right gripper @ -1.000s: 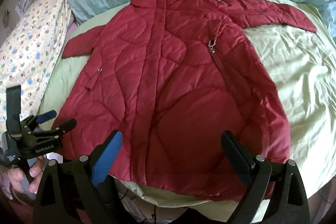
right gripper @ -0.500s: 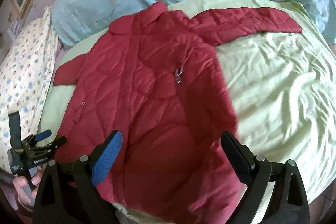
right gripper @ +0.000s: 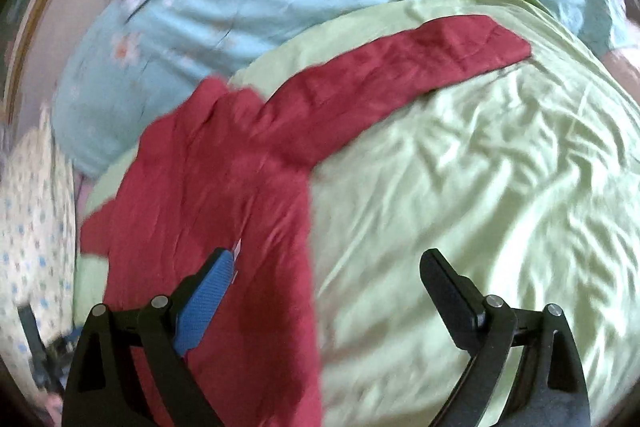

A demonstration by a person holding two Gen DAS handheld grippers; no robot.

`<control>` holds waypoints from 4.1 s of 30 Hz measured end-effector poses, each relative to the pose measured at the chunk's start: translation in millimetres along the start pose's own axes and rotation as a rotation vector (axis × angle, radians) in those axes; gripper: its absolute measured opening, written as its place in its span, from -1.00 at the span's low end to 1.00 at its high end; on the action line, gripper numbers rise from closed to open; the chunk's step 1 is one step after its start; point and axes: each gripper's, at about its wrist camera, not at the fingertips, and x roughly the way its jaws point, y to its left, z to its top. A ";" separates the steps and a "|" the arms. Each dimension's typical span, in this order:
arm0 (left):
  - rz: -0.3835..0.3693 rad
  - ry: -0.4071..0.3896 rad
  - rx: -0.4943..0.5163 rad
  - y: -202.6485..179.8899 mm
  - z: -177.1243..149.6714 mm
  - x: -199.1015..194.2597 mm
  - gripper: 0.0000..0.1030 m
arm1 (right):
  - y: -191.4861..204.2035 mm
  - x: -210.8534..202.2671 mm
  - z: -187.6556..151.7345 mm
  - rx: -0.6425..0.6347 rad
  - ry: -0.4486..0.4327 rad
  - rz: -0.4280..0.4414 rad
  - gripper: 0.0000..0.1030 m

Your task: Fold large clothes

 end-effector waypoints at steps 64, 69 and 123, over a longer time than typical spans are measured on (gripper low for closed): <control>-0.357 0.056 -0.264 90.4 67.1 66.0 0.79 | 239.9 180.1 -4.9 -0.471 0.108 0.265 -0.82; -0.491 0.084 -0.362 124.8 93.8 80.3 0.79 | 266.8 185.6 -47.3 -0.610 0.099 0.229 -0.73; -0.235 -0.039 -0.019 42.1 129.2 166.4 -0.26 | 171.5 215.8 8.0 -0.279 0.098 0.029 0.08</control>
